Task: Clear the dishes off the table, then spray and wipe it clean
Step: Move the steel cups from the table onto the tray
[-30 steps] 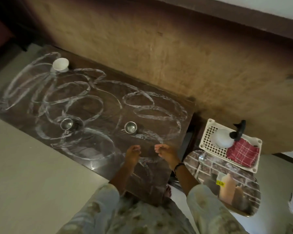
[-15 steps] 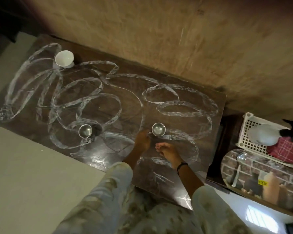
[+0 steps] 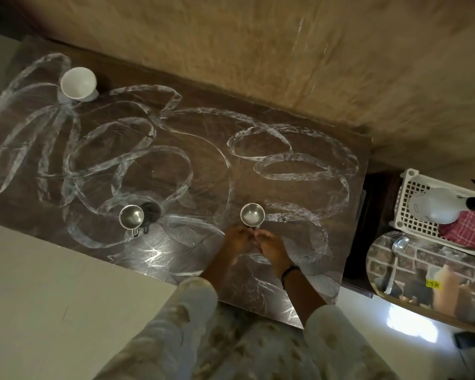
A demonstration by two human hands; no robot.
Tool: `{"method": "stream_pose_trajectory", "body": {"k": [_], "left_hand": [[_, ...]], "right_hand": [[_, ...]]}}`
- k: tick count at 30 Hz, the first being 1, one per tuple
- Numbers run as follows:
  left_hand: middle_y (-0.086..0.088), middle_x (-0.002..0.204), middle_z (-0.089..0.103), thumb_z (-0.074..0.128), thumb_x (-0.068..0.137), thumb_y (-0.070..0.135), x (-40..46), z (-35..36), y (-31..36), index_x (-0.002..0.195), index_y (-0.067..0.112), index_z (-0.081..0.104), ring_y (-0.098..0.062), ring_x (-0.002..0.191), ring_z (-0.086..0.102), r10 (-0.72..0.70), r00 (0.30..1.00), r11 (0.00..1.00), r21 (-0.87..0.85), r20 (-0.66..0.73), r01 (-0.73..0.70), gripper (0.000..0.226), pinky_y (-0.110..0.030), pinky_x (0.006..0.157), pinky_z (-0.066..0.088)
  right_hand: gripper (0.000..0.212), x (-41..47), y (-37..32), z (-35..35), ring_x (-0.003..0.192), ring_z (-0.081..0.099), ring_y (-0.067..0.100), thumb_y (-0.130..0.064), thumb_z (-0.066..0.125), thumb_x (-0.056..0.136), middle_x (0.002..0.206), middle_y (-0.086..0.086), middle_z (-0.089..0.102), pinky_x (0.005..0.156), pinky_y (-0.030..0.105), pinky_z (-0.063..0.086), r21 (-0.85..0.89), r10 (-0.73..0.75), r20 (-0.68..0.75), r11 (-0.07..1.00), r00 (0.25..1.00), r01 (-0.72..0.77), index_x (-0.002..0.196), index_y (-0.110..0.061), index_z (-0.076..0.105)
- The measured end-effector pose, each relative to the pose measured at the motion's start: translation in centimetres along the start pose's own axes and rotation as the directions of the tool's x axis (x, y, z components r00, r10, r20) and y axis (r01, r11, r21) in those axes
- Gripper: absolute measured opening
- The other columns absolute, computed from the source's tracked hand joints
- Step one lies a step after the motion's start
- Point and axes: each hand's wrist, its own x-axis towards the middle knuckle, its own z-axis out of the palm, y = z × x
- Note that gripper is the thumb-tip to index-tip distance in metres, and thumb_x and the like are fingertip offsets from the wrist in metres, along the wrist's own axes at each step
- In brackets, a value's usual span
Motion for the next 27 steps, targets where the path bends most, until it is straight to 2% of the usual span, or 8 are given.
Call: {"method": "stream_pose_trajectory", "body": {"k": [4, 9, 13, 16, 20, 23, 25, 27], "left_hand": [[0.004, 0.057, 0.058, 0.05, 0.089, -0.004, -2.7, -0.7, 0.5, 0.075, 0.007, 0.061, 0.006, 0.041, 0.057, 0.021, 0.997, 0.985, -0.172, -0.074, -0.034, 0.021, -0.007, 0.043, 0.042], [0.021, 0.042, 0.059, 0.057, 0.087, 0.002, -3.4, -4.0, -0.9, 0.076, 0.003, 0.069, 0.011, 0.044, 0.055, 0.046, 0.987, 0.972, -0.222, -0.155, -0.08, 0.017, -0.013, 0.055, 0.044], [0.028, 0.047, 0.06, 0.063, 0.082, -0.004, -4.5, -8.3, -2.4, 0.1, -0.008, 0.067, 0.015, 0.052, 0.058, 0.123, 0.973, 0.954, -0.248, -0.193, -0.169, 0.019, -0.006, 0.063, 0.046], [0.017, 0.067, 0.072, 0.061, 0.084, -0.002, -6.3, -11.4, -3.4, 0.104, -0.006, 0.067, 0.005, 0.071, 0.067, 0.144, 0.976, 0.894, -0.402, -0.161, -0.198, 0.022, -0.012, 0.072, 0.051], [0.004, 0.089, 0.076, 0.059, 0.088, 0.008, -7.6, -14.6, -4.7, 0.107, 0.0, 0.067, -0.007, 0.09, 0.07, 0.109, 0.989, 0.797, -0.586, -0.098, -0.146, 0.022, -0.02, 0.082, 0.055], [-0.009, 0.096, 0.072, 0.059, 0.089, 0.01, -7.2, -16.2, -5.6, 0.105, -0.004, 0.065, -0.005, 0.08, 0.071, -0.035, 0.988, 0.69, -0.719, -0.152, -0.086, 0.023, -0.012, 0.072, 0.054], [-0.008, 0.082, 0.066, 0.059, 0.089, 0.009, -6.3, -17.1, -6.8, 0.094, -0.001, 0.066, -0.012, 0.07, 0.069, -0.263, 0.889, 0.698, -0.71, -0.375, -0.093, 0.013, -0.015, 0.064, 0.054], [-0.011, 0.084, 0.064, 0.059, 0.087, 0.006, -5.2, -17.9, -8.2, 0.09, -0.001, 0.066, -0.03, 0.088, 0.065, -0.345, 0.71, 0.795, -0.593, -0.613, -0.125, 0.01, -0.021, 0.077, 0.053]], "right_hand": [[0.018, -0.6, -0.6, 1.8, 0.069, 0.058, 0.012, -0.025, 0.06, 0.092, 0.081, 0.005, 0.064, 0.06, 0.017, 0.048, 0.011, -0.002, -0.055, 1.0, 0.999, 0.003, 0.094, -0.008, 0.066], [0.023, -1.3, -2.4, 5.0, 0.09, 0.066, 0.031, -0.028, 0.064, 0.089, 0.097, 0.023, 0.069, 0.094, 0.045, 0.051, -0.028, 0.021, -0.012, 0.999, 1.0, -0.021, 0.071, -0.015, 0.063], [0.014, -2.1, -4.1, 7.7, 0.076, 0.058, 0.015, -0.015, 0.06, 0.092, 0.081, 0.008, 0.062, 0.077, 0.023, 0.054, -0.058, 0.036, 0.169, 0.998, 0.985, -0.027, 0.081, -0.006, 0.062], [0.015, -3.1, -5.1, 10.1, 0.09, 0.059, 0.018, -0.007, 0.06, 0.089, 0.092, 0.01, 0.064, 0.082, 0.025, 0.052, -0.117, -0.018, 0.232, 0.992, 0.972, 0.047, 0.1, 0.002, 0.065], [0.014, -3.7, -5.6, 13.6, 0.081, 0.065, 0.024, -0.012, 0.063, 0.088, 0.082, 0.012, 0.07, 0.084, 0.044, 0.055, -0.273, -0.24, 0.214, 0.916, 0.947, 0.294, 0.086, -0.002, 0.073], [0.024, -3.6, -5.3, 15.1, 0.066, 0.055, 0.024, -0.017, 0.064, 0.088, 0.071, 0.021, 0.065, 0.075, 0.049, 0.054, -0.28, -0.307, 0.136, 0.9, 0.942, 0.333, 0.08, 0.005, 0.069], [0.033, -3.6, -5.2, 15.6, 0.064, 0.045, 0.021, -0.018, 0.065, 0.088, 0.064, 0.016, 0.055, 0.061, 0.038, 0.049, -0.238, -0.288, 0.107, 0.922, 0.952, 0.305, 0.081, 0.014, 0.063], [0.035, -3.2, -5.1, 15.6, 0.067, 0.046, 0.02, -0.019, 0.065, 0.088, 0.066, 0.012, 0.054, 0.06, 0.03, 0.041, -0.221, -0.263, 0.097, 0.935, 0.96, 0.279, 0.085, 0.016, 0.063]]}}
